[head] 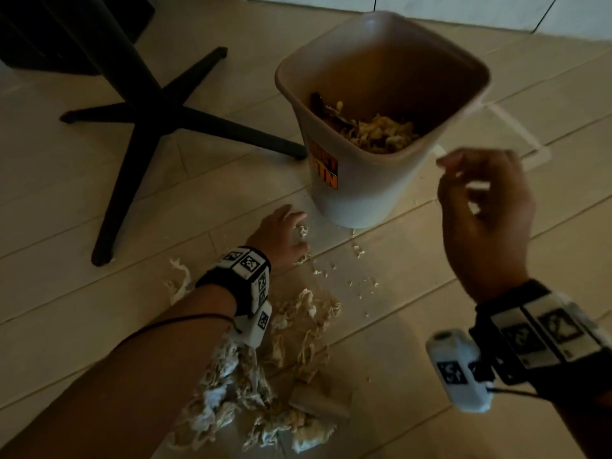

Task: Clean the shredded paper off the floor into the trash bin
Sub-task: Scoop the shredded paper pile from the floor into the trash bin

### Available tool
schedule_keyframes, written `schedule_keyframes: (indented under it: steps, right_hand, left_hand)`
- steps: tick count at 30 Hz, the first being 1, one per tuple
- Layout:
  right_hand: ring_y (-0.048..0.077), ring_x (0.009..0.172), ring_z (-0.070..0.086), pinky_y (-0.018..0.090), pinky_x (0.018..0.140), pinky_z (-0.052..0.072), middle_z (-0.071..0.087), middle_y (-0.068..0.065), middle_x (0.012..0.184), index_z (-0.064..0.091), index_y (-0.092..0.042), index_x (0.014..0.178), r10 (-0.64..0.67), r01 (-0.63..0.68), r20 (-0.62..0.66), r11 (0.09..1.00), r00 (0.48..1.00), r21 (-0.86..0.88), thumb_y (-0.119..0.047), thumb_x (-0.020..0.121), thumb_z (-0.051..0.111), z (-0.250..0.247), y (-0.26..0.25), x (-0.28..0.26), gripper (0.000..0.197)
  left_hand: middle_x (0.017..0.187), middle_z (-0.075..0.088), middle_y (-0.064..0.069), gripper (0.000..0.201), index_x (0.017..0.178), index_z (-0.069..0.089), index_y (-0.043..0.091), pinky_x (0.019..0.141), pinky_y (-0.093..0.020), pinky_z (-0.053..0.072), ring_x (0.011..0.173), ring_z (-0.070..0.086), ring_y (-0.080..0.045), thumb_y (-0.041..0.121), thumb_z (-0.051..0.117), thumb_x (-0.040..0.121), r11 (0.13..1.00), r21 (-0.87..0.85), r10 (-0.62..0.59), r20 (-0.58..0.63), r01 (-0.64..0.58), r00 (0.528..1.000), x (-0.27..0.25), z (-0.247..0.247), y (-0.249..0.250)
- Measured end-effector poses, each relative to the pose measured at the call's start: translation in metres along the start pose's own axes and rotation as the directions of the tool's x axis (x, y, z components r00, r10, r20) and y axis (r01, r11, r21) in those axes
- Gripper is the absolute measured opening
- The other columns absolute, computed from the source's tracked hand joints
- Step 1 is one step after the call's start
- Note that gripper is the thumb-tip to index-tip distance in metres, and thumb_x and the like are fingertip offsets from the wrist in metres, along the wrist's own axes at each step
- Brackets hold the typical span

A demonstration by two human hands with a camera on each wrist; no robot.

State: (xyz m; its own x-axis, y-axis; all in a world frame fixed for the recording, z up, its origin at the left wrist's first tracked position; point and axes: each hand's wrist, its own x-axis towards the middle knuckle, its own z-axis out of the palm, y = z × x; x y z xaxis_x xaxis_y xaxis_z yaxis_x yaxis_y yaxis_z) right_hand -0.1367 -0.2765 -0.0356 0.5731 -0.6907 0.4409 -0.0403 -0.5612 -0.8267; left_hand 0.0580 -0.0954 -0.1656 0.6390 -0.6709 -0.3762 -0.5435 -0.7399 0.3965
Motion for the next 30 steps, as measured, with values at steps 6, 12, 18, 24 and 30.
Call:
schedule_keyframes:
  steps: [6,12,18,24,30]
  right_hand:
    - [0.012,0.095,0.057,0.02,0.081,0.05,0.058,0.0,0.111,0.062,-0.024,0.106,0.232,-0.172,0.307,0.963,0.923,-0.209,-0.006,0.093,0.052,0.032,0.065,-0.052,0.024]
    - [0.03,0.144,0.029,0.051,0.116,0.027,0.031,0.009,0.157,0.034,-0.016,0.15,0.334,0.123,0.662,0.831,0.67,-0.543,-0.035,0.101,0.042,0.079,0.107,-0.078,0.053]
    - [0.031,0.151,0.012,0.05,0.121,0.006,0.014,0.009,0.164,0.02,-0.014,0.155,0.335,0.31,0.773,0.774,0.539,-0.552,-0.037,0.102,0.027,0.079,0.101,-0.125,0.058]
    - [0.03,0.136,0.046,0.048,0.111,0.033,0.048,0.011,0.148,0.048,-0.013,0.144,0.208,0.376,0.877,0.843,0.432,-0.385,-0.028,0.092,0.034,0.059,0.072,-0.173,0.055]
    - [0.023,0.143,0.034,0.036,0.114,0.034,0.033,0.002,0.158,0.043,-0.022,0.146,0.237,0.17,0.829,0.915,0.506,-0.365,-0.017,0.099,0.042,0.054,0.056,-0.151,0.046]
  left_hand:
    - [0.161,0.012,-0.01,0.063,0.152,0.02,0.019,0.118,-0.045,0.021,0.148,0.005,-0.027,0.033,0.045,0.096,0.984,0.158,0.059,0.149,-0.082,0.987,0.003,0.021,0.005]
    - [0.163,0.003,-0.005,0.06,0.153,0.013,0.016,0.119,-0.046,0.016,0.149,-0.001,-0.024,0.036,0.033,0.1,0.964,0.198,0.147,0.157,-0.177,0.977,-0.027,0.049,0.006]
    - [0.163,-0.009,0.001,0.061,0.155,0.005,0.022,0.122,-0.041,0.003,0.149,-0.011,-0.018,0.044,0.025,0.102,0.96,0.199,0.155,0.199,-0.195,0.968,-0.082,0.067,0.013]
    - [0.162,0.007,0.007,0.053,0.15,0.027,0.032,0.12,-0.039,0.016,0.149,0.0,-0.014,0.041,0.039,0.099,0.984,0.042,0.161,0.214,-0.174,0.963,-0.112,0.066,0.015]
    - [0.148,0.039,0.007,0.049,0.14,0.044,0.031,0.111,-0.04,0.035,0.138,0.029,-0.018,0.024,0.05,0.093,0.993,-0.023,0.115,0.079,-0.114,0.99,-0.103,0.038,0.016]
